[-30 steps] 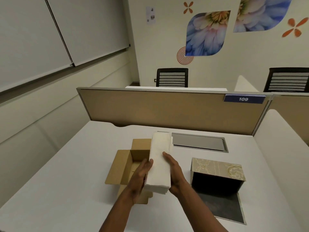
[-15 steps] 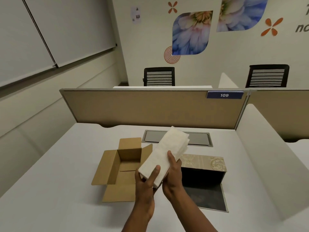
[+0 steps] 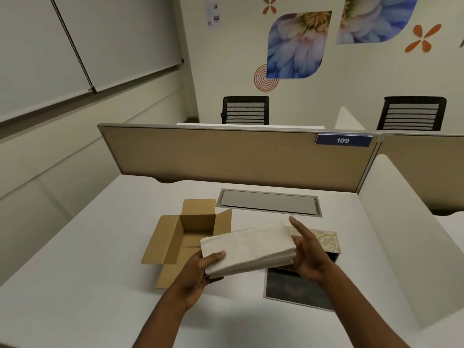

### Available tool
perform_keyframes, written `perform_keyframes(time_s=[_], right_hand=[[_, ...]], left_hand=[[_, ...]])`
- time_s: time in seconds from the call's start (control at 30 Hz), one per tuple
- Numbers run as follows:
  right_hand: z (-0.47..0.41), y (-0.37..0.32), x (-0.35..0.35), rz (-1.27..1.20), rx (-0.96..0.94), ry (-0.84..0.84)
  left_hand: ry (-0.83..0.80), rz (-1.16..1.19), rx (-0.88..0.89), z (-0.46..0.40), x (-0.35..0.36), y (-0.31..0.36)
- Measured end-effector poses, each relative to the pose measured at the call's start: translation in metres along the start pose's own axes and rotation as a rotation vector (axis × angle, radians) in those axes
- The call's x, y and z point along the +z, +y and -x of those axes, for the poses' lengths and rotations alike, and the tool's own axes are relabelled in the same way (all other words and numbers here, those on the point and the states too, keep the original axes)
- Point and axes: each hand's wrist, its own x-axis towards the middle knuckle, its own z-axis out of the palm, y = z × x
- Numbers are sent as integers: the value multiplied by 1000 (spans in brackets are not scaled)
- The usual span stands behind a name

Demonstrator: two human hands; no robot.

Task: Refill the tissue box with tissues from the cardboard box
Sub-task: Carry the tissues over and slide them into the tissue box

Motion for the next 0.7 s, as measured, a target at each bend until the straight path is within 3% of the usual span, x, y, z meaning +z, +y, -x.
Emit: perform_keyframes(time_s=[0.17,0.53,0.7], right_hand=[[3,10,17,145,36,176],[0,36,11,92,-2,127],[-2,51,15,98,-30,209]], left_hand=[[15,-35,-27,-2,11,-8],[143,-118,-20,-11,-3,-13],[138,-169,-38,-16,-3,-24]])
